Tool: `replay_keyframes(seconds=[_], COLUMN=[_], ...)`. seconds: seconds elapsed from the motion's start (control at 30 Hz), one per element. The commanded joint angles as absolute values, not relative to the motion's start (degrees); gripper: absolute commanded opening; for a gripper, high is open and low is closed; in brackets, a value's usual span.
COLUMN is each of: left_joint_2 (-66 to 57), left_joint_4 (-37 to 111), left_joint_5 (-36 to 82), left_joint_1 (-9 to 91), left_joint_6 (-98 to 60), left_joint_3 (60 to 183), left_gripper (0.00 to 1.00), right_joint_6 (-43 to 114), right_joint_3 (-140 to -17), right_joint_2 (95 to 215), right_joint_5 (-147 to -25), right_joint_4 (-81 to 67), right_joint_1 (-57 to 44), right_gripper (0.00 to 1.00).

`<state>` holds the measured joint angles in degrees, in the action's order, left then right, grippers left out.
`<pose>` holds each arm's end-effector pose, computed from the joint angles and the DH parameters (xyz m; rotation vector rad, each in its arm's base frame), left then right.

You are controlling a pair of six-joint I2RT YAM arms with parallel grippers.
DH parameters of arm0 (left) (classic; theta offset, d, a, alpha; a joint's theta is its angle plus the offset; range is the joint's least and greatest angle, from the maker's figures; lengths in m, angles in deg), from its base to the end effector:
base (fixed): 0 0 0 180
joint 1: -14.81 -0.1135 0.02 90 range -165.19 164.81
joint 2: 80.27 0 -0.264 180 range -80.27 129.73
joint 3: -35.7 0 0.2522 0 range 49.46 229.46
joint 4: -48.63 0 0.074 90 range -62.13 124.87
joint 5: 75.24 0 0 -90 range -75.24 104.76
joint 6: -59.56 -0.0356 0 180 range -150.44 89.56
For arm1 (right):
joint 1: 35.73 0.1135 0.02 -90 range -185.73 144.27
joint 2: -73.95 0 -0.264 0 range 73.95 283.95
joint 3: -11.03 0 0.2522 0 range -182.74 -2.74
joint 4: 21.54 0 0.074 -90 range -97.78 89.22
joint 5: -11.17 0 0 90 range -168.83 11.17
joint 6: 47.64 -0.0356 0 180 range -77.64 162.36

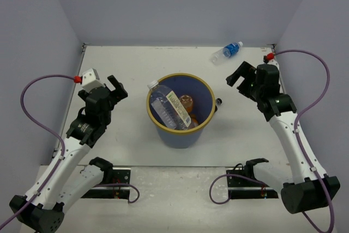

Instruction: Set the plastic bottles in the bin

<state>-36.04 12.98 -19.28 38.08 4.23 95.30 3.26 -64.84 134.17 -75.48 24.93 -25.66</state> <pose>0.1651 -0.0493 0.3286 -0.5679 1.7754 -0.1268 0.2227 0.0374 0.3545 0.5708 2.0629 0.4487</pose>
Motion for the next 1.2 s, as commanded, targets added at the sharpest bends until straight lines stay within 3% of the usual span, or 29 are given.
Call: replay_keyframes(seconds=[0.0, 0.57, 0.87, 0.93, 1.17], left_joint_2=[-36.32, -35.18, -34.87, -34.92, -35.39], left_joint_4=[15.27, 15.67, 15.45, 15.44, 15.46], left_joint_5=[-19.43, -19.21, -19.17, -19.17, -19.33], left_joint_1=[37.66, 37.66, 37.66, 37.66, 37.66], left_joint_6=[2.75, 2.25, 2.25, 2.25, 2.34], left_joint_3=[95.48, 95.55, 95.65, 95.6, 95.42], left_gripper=[1.0, 1.0, 1.0, 1.0, 1.0], right_joint_6=[-1.59, -7.21, -10.04, -10.66, -10.51], right_joint_3=[-59.17, -50.42, -53.07, -54.14, -53.54], right_joint_2=[136.71, 152.52, 165.71, 169.08, 169.23], right_joint_5=[-81.69, -89.41, -82.77, -81.28, -77.33], right_joint_4=[20.64, 8.62, 8.15, 8.35, 7.84], right_joint_1=[-26.01, -25.32, -20.61, -19.72, -17.38], right_gripper=[0.99, 0.99, 0.98, 0.94, 0.47])
